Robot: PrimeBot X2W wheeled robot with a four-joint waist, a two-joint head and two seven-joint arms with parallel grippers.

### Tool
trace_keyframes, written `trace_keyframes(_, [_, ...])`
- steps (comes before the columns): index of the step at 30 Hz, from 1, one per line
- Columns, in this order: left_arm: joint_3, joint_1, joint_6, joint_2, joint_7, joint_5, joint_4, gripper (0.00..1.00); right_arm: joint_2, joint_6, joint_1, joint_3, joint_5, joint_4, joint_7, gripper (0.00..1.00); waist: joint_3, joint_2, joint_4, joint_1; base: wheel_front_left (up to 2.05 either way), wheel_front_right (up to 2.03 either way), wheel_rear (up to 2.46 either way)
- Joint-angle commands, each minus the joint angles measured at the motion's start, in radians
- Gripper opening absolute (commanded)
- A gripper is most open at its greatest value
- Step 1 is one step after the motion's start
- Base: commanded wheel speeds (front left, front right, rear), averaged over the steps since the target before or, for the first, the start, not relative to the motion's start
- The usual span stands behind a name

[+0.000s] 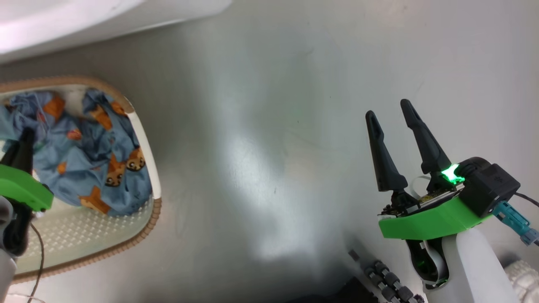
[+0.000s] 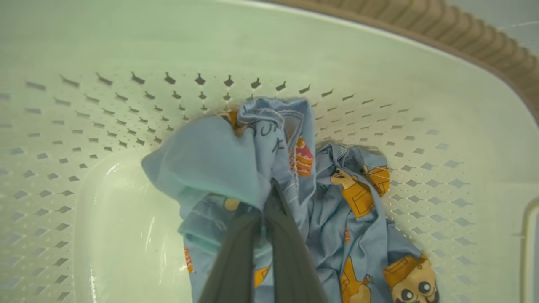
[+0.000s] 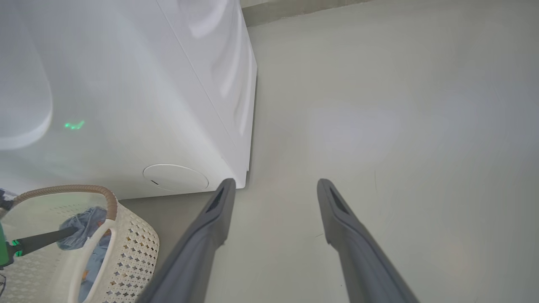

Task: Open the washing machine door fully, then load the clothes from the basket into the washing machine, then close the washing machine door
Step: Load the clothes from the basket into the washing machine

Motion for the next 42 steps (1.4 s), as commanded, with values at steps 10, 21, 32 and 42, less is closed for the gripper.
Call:
trace_keyframes(10, [0.303,0.154,-0.003,-0.019,-0.012,0.224,-0.131,0.0,0.001,0.009,0.027,-0.007,-0.035,0.026,-0.005,1.0,-0.184,0.0,0.072,0.0,0.0,0.0,0.0])
trace_keyframes(21, [0.6,0.366,-0.003,-0.135,-0.012,0.489,-0.307,0.0,0.001,0.009,0.05,-0.01,-0.051,0.083,-0.005,1.0,-0.366,0.0,0.12,0.0,0.0,0.0,0.0])
trace_keyframes(32, [0.739,0.507,-0.003,-0.226,-0.012,0.639,-0.444,0.0,0.001,0.009,0.1,-0.012,-0.045,0.129,-0.005,1.0,-0.534,0.0,0.148,0.0,0.0,0.0,0.0])
trace_keyframes(42, [0.824,0.594,-0.003,-0.281,-0.012,0.741,-0.575,0.0,0.001,0.009,0.139,-0.029,-0.06,0.155,-0.005,1.0,-0.659,0.0,0.165,0.0,0.0,0.0,0.0])
